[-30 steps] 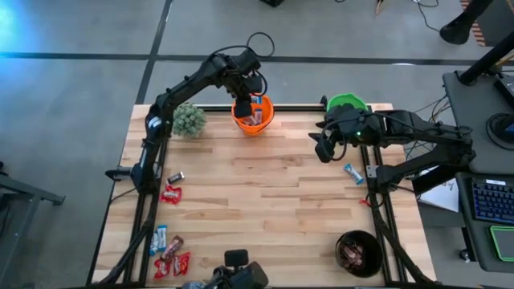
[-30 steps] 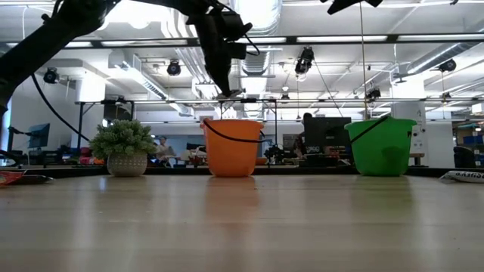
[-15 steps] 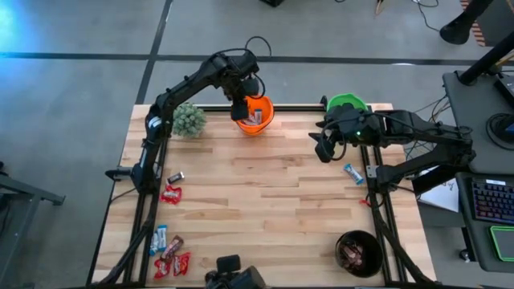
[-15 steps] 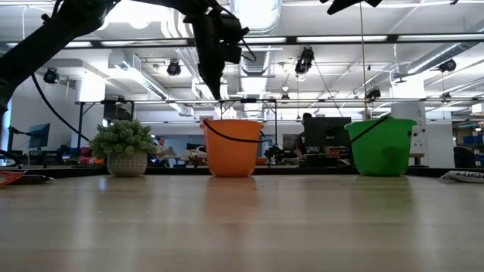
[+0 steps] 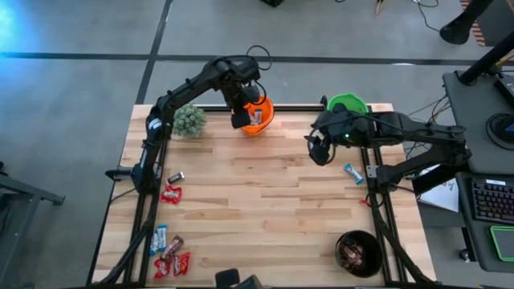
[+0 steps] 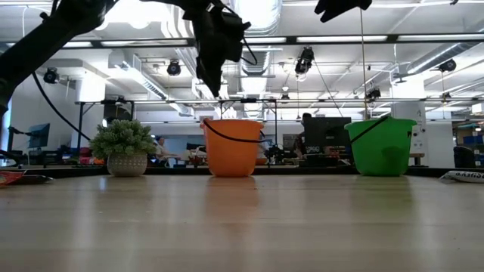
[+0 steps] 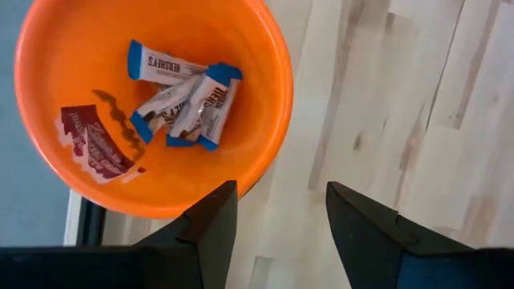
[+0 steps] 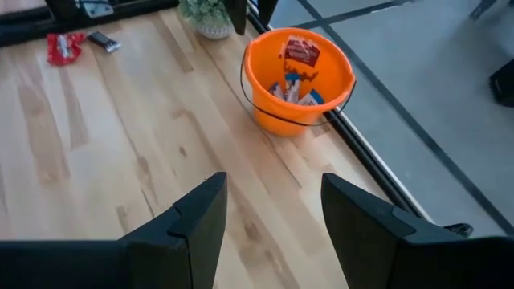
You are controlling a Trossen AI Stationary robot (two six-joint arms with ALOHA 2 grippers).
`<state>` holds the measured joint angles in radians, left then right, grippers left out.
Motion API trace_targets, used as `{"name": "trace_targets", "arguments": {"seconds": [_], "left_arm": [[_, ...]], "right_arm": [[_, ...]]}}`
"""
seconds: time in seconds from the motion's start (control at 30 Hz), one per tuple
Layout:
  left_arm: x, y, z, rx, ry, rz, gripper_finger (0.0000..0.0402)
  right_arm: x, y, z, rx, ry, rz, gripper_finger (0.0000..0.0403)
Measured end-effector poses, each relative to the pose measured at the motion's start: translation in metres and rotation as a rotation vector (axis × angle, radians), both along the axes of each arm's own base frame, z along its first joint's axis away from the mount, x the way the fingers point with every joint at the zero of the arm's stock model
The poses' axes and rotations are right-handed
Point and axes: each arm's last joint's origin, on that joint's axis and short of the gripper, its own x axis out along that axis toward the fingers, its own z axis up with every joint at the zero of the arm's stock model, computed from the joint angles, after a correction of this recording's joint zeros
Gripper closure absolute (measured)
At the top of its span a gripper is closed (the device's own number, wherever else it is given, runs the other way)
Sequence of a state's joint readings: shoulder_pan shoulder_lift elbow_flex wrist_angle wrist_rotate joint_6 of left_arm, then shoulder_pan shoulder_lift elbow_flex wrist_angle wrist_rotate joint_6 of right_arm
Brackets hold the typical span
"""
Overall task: Organize candy in baskets
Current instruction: Put the brown chocolate bar into the black bucket
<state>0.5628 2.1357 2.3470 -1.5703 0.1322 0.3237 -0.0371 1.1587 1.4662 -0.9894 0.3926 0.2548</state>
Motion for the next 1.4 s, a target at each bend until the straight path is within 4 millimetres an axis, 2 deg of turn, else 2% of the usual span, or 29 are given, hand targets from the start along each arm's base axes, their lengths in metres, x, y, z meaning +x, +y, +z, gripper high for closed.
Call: {"name": "trace_targets", "arguments": {"seconds": [0.27,0.73,0.93,1.13,1.4], "left_arm": [[-0.004,-0.007,0.011,0.024,-0.010,0.043,0.0229],[-0.042,-0.030,0.068,0.095,-0.142,0.123,0.0228],[-0.062,-0.042,0.084,0.097,-0.179,0.166,0.0228],[-0.088,-0.062,0.083,0.066,-0.147,0.203,0.0228],[-0.117,-0.096,0.063,-0.003,-0.064,0.240,0.0228]], "right_arm": [[-0.002,-0.013,-0.001,-0.015,0.018,-0.043,0.0213],[-0.001,-0.020,0.003,-0.016,-0.008,0.024,0.0213],[0.002,-0.020,0.001,-0.018,0.007,0.028,0.0213],[0.003,-0.020,-0.001,-0.028,0.027,0.040,0.0213],[0.008,-0.021,-0.005,-0.039,0.053,0.054,0.0213]]}}
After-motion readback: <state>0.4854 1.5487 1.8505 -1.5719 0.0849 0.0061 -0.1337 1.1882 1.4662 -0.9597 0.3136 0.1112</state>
